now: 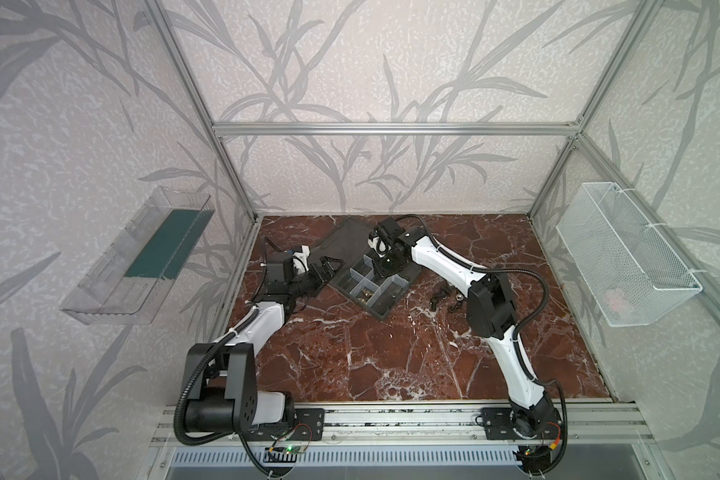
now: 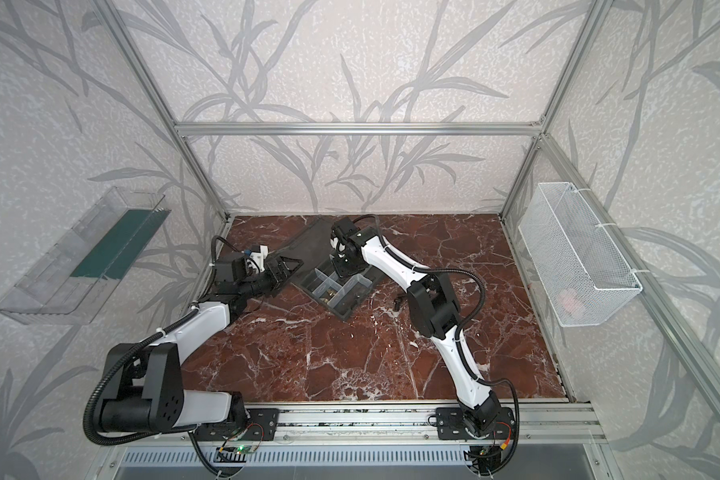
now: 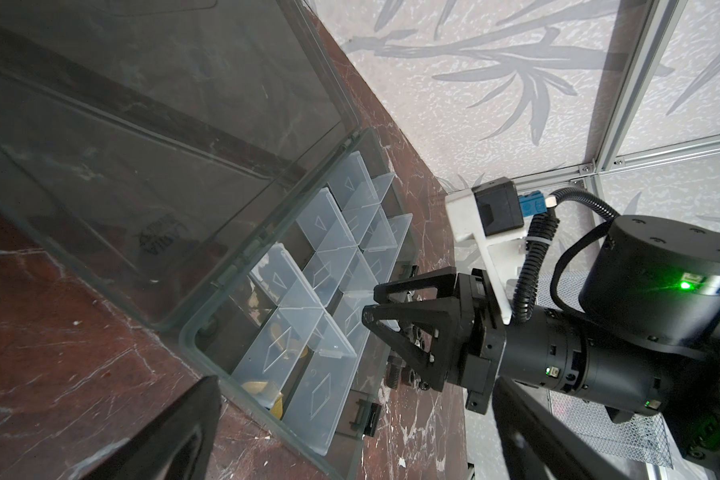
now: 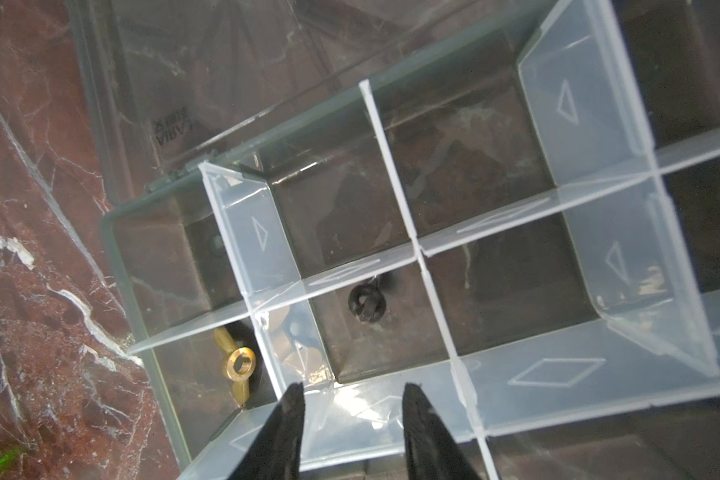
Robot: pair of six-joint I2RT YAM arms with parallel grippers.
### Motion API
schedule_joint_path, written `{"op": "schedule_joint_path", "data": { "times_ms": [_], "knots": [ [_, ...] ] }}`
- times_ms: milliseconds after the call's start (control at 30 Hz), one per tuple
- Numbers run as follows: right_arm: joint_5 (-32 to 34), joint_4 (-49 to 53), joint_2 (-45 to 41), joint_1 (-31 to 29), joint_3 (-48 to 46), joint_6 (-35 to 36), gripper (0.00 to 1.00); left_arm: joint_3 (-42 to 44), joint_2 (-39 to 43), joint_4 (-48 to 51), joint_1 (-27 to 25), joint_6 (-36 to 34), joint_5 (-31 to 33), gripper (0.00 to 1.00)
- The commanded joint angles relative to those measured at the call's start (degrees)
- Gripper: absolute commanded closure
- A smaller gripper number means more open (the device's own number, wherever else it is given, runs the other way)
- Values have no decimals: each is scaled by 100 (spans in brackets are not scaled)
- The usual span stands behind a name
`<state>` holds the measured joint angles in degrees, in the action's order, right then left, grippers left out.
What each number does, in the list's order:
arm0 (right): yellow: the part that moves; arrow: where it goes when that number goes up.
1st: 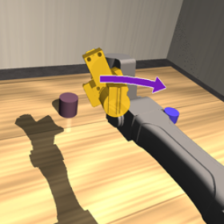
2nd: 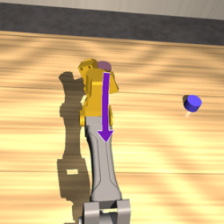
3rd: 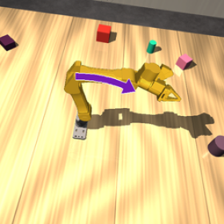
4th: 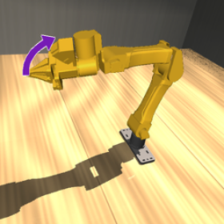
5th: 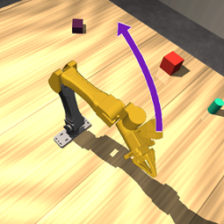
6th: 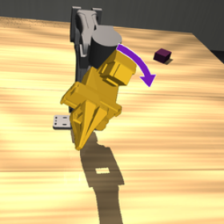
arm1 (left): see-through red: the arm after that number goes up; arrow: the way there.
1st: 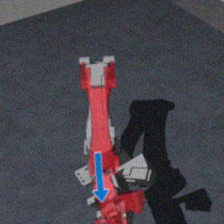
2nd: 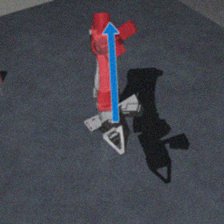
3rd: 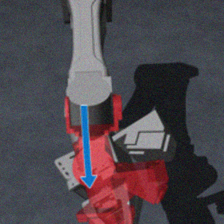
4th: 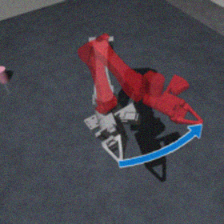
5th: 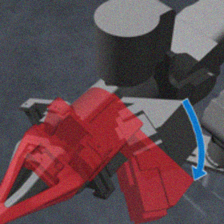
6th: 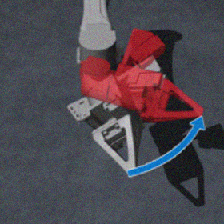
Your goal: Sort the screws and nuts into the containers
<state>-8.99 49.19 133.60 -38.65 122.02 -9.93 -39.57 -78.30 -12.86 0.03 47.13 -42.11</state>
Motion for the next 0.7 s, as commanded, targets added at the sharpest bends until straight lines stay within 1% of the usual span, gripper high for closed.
{"op": "schedule_joint_path", "data": {
  "times_ms": [0,167,300,533,667],
  "knots": [
    [149,304,-75,-38,163,119,57,55,163,-36,-14,-29,-45,1],
    [423,59,-899,9,-508,150,54,47,162,-48,-12,-20,-19,0],
    [608,-36,-1767,233,-1384,-115,53,7,124,-19,-20,-29,-35,0],
    [628,-52,-3109,1076,-3341,-752,51,-65,96,-6,-21,-43,-88,1],
    [293,50,-3545,1751,-4274,-740,50,-137,96,145,-19,-131,-89,0]
  ]
}}
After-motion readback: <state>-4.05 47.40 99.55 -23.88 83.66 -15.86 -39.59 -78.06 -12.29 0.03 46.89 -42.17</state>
